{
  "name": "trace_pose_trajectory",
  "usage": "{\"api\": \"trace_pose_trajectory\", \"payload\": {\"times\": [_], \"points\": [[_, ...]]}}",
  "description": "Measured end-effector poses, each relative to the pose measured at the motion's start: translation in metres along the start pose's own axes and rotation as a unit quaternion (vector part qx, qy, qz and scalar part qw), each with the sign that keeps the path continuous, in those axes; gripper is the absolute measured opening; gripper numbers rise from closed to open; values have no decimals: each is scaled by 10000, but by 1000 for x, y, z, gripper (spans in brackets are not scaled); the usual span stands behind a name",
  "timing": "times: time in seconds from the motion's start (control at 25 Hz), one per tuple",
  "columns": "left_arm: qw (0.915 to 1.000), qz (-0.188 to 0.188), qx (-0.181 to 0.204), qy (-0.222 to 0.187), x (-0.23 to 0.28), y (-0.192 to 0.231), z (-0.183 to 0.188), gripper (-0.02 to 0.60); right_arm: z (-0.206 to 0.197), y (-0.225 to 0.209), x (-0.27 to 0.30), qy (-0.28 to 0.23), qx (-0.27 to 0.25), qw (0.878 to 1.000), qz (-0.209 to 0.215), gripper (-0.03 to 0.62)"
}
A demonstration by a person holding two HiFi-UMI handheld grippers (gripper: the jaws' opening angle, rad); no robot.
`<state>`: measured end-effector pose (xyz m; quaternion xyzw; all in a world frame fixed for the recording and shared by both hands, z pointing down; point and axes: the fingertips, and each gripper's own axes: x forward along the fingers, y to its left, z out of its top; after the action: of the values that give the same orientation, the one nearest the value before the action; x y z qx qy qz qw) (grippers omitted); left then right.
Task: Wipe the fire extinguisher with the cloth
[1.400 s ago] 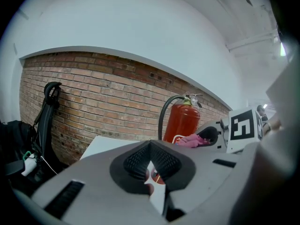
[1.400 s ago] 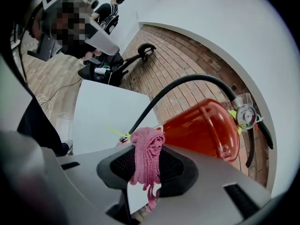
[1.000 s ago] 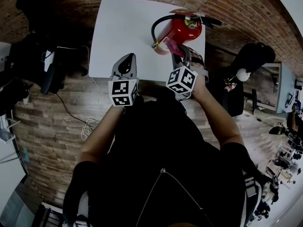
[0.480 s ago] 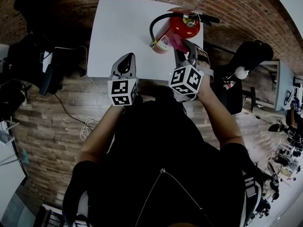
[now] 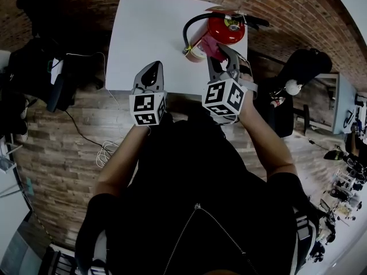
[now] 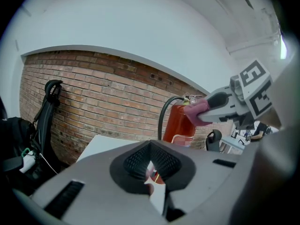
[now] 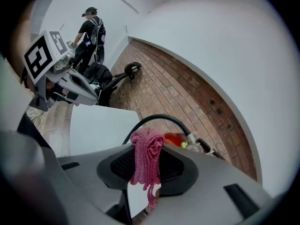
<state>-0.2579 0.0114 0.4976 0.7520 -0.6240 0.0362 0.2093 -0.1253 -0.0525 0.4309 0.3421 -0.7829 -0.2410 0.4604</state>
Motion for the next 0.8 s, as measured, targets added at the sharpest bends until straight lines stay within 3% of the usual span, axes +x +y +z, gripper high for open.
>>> {"api": "trace_pose_trajectory", "payload": {"times": [0.4,0.8], "points": [[9995,274,-85,122,-16,22,-16,8,-65,118,84,808,171,9886,1256,124],[9969,689,-187,346,-32,55,-37,8,-135,206,168,1722,507,9685,1726,124]]}}
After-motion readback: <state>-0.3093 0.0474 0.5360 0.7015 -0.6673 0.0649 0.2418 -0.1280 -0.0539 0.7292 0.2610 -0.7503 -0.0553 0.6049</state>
